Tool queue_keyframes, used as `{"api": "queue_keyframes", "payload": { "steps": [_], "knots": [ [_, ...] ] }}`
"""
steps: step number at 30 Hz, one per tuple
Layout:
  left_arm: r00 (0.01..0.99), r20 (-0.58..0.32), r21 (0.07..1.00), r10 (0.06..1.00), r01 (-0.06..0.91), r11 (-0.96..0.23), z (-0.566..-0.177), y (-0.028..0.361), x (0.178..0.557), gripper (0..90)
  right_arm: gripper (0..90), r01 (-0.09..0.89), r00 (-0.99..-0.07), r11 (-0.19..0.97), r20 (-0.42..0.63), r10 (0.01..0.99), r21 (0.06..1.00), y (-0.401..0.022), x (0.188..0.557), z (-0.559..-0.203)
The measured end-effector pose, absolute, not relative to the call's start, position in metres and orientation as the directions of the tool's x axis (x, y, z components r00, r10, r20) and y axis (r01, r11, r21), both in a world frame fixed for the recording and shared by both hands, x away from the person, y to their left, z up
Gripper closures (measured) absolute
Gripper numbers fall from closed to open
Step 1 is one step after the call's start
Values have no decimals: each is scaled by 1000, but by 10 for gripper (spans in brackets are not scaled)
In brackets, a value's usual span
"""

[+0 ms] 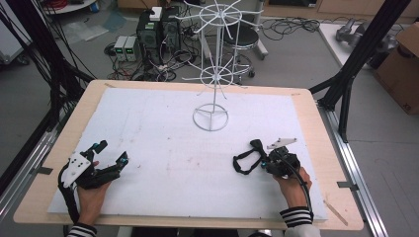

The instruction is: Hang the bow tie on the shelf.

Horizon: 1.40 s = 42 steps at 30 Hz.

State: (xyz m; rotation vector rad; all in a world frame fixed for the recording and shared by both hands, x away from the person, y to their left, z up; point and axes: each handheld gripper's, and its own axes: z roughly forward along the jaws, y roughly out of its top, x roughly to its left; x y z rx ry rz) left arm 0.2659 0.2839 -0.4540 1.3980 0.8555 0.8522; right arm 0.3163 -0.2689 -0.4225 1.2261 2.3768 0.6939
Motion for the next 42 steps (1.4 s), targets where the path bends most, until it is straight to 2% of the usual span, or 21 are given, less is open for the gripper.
{"api": "queue_keyframes", "payload": {
  "steps": [5,7,14,28,42],
  "knots": [
    [456,0,1000,890,2,-1,-454,284,266,162,845,649,-540,496,-111,835,577,-269,315,-424],
    [457,0,1000,890,3,-1,-454,284,266,162,858,647,-535,492,-113,837,582,-270,315,-423],
    [456,0,1000,890,2,-1,-454,284,266,162,868,648,-525,478,-106,844,593,-271,314,-423],
    [456,1,1000,890,3,-3,-454,284,266,162,869,610,-514,381,-19,857,694,-276,308,-420],
    [456,0,1000,890,4,-2,-454,284,266,162,870,448,-552,279,17,834,849,-277,299,-407]
  ]
}}
